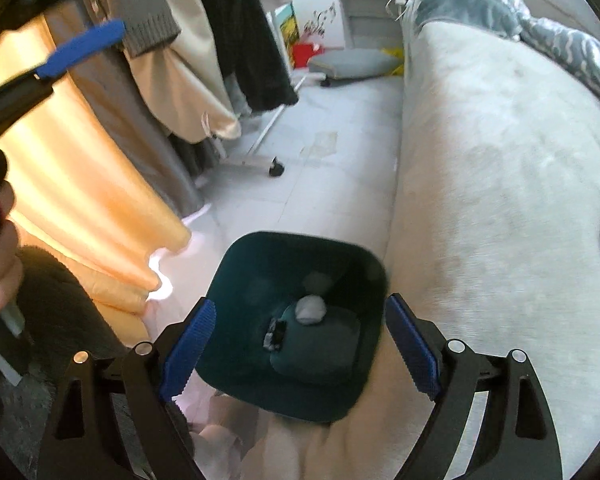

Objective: Collect trash
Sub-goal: 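Move both tools back over the bed toward the bubble wrap and white sock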

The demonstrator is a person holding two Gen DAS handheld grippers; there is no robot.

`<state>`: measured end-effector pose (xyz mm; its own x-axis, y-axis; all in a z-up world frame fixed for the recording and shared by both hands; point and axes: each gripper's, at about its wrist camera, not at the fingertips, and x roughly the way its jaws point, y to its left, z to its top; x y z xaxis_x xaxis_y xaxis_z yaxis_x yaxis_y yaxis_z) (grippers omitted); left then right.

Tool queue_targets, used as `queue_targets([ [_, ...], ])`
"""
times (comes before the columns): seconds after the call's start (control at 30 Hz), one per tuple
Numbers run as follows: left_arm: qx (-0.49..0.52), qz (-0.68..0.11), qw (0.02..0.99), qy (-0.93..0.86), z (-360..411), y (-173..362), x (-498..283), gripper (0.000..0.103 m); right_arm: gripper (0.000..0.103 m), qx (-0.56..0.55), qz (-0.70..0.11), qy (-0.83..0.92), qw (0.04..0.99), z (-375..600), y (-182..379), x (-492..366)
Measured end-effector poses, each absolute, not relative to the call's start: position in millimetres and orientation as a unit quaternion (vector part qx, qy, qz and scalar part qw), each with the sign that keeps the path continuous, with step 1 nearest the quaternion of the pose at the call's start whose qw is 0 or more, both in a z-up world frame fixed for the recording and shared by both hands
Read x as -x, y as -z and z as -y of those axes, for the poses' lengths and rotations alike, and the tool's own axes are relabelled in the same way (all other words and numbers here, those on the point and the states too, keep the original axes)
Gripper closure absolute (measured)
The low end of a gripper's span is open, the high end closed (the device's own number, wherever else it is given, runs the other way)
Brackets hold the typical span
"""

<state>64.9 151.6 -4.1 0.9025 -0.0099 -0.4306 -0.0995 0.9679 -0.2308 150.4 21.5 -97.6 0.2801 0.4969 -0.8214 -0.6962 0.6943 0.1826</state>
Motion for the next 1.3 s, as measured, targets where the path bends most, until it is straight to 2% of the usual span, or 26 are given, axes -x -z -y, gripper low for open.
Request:
queue_targets([
  [0.37, 0.13, -0.234, 0.963, -0.002, -112, 6, -82, 0.021, 0.015, 0.101, -0.399, -0.331, 0.849, 42, 49, -161],
  [0.77, 0.124, -0.253, 0.958, 0.051, -37, 12, -104, 0.019, 0.015, 0.118, -0.375, -0.272, 0.878, 117, 23, -170],
  [0.9, 0.124, -0.258, 0.956, 0.066, -11, 15, -110, 0.018, 0.015, 0.152, -0.364, -0.252, 0.884, 139, 20, -173],
  [1.3, 0.104, -0.302, 0.942, 0.104, 60, 38, -134, 0.016, 0.015, 0.089, -0.368, -0.222, 0.898, 230, 25, -197],
])
